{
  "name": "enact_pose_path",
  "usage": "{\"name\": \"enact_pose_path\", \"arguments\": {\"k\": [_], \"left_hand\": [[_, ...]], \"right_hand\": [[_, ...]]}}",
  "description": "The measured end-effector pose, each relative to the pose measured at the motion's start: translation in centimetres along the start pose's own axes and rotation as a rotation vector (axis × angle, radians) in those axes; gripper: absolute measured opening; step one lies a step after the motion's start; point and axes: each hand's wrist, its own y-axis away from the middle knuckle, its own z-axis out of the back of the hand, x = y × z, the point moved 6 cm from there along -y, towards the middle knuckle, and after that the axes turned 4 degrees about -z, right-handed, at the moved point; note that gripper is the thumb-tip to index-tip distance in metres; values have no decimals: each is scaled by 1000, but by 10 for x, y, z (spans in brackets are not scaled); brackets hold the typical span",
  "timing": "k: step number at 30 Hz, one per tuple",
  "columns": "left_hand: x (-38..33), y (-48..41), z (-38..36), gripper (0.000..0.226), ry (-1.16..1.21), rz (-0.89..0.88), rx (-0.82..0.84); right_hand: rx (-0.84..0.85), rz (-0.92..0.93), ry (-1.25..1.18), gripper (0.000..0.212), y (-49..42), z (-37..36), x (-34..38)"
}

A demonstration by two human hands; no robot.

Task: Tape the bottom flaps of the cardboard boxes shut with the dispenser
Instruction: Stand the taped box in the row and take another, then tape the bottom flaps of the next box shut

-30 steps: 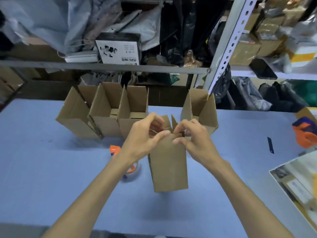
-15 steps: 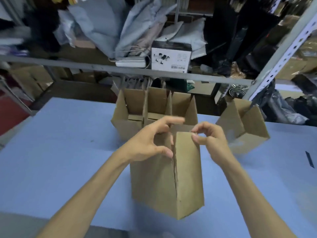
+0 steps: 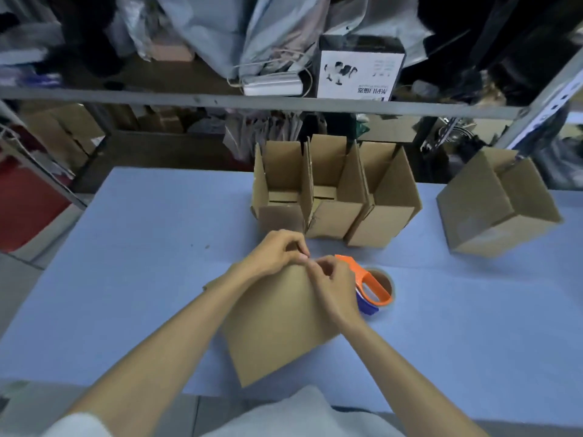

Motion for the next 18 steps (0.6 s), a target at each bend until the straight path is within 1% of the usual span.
{"name": "enact_pose_path", "arguments": {"k": [3, 5, 8, 11, 13, 16, 17, 18], "left_hand": [[11, -16, -13, 7, -10, 12, 7], [20, -22, -22, 8, -11, 33, 37], [35, -28, -36, 5, -29, 68, 95], [44, -34, -44, 7, -25, 89, 107], [45, -36, -47, 10, -19, 90, 120], [44, -36, -51, 7, -106, 97, 117], [43, -35, -51, 6, -160, 110, 95], [42, -33, -51, 11, -213, 131, 59]], "right_hand": [[-70, -6, 16, 11, -1, -2, -6], [-78, -29, 89, 13, -3, -5, -15], [-86, -130, 226, 21, 0, -6, -35], [-136, -215, 286, 20, 11, -1, -51], [-144, -234, 310, 19, 17, 1, -56], [-134, -230, 286, 20, 21, 3, -57], [-126, -223, 277, 20, 21, 3, -56], [-117, -224, 265, 19, 20, 3, -56]]}}
